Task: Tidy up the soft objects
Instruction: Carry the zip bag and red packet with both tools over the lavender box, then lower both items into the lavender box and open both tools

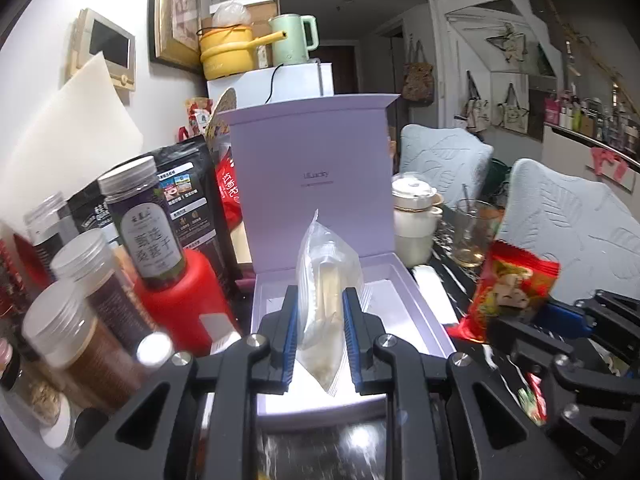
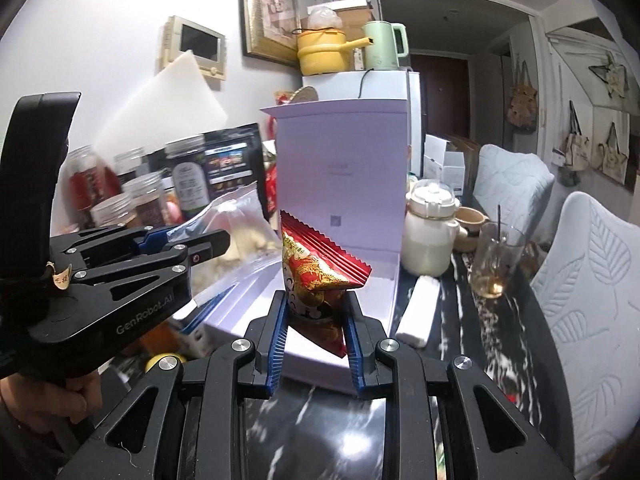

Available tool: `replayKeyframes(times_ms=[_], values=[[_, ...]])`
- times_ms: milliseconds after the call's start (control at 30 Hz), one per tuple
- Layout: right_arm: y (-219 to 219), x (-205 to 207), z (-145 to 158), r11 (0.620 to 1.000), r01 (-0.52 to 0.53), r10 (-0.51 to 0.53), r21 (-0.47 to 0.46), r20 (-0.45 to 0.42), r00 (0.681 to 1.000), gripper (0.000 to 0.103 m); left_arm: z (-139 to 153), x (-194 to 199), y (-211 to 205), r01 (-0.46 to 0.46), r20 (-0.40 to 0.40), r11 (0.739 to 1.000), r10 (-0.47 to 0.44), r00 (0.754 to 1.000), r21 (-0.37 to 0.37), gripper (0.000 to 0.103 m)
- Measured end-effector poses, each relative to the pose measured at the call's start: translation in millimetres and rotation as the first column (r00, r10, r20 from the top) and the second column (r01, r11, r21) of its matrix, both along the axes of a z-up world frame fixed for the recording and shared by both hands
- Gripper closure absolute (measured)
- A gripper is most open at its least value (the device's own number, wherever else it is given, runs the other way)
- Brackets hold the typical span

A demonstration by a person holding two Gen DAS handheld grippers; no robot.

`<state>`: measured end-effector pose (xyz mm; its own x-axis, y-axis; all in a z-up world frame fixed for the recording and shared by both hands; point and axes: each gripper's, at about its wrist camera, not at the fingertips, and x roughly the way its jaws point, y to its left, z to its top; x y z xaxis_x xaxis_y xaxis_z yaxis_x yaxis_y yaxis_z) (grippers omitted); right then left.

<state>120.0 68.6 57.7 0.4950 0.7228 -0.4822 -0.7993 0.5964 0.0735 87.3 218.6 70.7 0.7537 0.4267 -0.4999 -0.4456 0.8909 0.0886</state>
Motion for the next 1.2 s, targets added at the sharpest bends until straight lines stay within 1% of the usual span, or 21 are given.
replayKeyframes(times_ms=[133,333,500,733,900,967,1067,1200], values=[[11.8,20.8,-0.3,1.0,0.014,-0.014,-0.015,0.01,1.0,0.077,-7.5,28.2,14.5,-0.027,-0.02,1.0,0.027,0.999,0.01,0.082],[28.1,51.6,-3.4,0.999,0.039,-0.039,-0.025,0.01,0.999,0.077,-27.6,67.4,41.3,-0.068,-0.066,0.998,0.068,0.996,-0.009,0.082],[41.9,73.3,-7.5,0.998,0.052,-0.052,-0.02,-0.001,0.999,0.077,-47.0,92.2,59.3,-0.091,-0.12,0.996,0.089,0.989,-0.017,0.082],[61.7,91.4,-18.8,0.997,0.055,-0.055,-0.044,-0.007,0.998,0.077,-74.5,109.9,79.9,-0.125,-0.195,0.991,0.115,0.974,-0.042,0.082],[73.8,100.4,-29.2,0.997,0.052,-0.053,-0.064,-0.023,0.998,0.077,-95.2,115.1,90.3,-0.15,-0.247,0.987,0.131,0.96,-0.061,0.082],[79.7,103.3,-33.8,0.996,0.045,-0.048,-0.081,-0.029,0.998,0.077,-105.1,117.3,95.2,-0.16,-0.271,0.984,0.135,0.953,-0.076,0.082],[86.8,106.2,-40.3,0.993,0.039,-0.043,-0.108,-0.029,0.999,0.077,-113.1,121.1,99.1,-0.165,-0.303,0.983,0.133,0.944,-0.08,0.082],[93.0,112.1,-49.4,0.99,0.04,-0.047,-0.132,-0.046,0.998,0.077,-117.4,121.9,100.7,-0.171,-0.304,0.982,0.141,0.942,-0.076,0.082]])
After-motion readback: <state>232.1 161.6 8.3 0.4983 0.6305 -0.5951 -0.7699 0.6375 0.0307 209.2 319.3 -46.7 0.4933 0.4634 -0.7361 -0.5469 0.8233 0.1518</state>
